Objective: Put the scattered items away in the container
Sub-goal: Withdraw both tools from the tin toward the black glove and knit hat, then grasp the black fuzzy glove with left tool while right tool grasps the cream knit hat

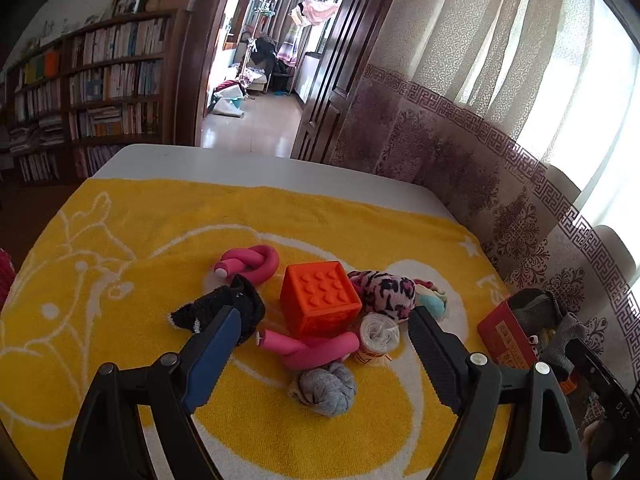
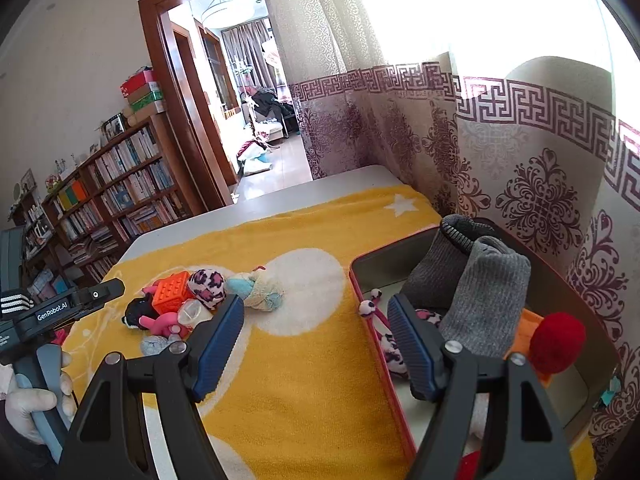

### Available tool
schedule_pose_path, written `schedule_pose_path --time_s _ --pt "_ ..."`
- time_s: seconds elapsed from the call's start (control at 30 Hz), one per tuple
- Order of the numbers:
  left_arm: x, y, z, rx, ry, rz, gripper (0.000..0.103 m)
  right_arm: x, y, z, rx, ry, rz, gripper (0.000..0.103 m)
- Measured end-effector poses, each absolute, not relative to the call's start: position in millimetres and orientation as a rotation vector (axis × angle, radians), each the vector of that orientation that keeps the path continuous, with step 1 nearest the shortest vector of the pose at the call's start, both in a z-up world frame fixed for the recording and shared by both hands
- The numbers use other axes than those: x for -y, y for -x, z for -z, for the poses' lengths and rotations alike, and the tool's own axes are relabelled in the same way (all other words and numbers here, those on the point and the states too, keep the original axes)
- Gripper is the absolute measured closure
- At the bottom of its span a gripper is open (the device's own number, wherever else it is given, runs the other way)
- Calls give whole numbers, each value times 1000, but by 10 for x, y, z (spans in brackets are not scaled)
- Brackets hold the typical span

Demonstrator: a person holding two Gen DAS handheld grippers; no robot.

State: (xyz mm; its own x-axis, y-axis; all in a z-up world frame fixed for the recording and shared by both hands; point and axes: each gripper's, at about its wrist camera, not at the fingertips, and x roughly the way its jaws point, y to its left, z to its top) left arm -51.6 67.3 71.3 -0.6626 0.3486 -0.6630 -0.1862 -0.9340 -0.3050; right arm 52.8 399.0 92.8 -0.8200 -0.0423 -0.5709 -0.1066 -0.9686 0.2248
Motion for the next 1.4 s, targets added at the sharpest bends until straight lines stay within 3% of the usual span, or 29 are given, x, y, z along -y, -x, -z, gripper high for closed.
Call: schedule_pose_path --time_s 0.53,1.4 --pt "-196 869 -299 336 1282 -2643 16 -3483 219 -779 -350 1107 -2964 24" --pt "-269 1182 127 318 1356 -2604 16 -3555 799 -367 -429 1193 -2886 23"
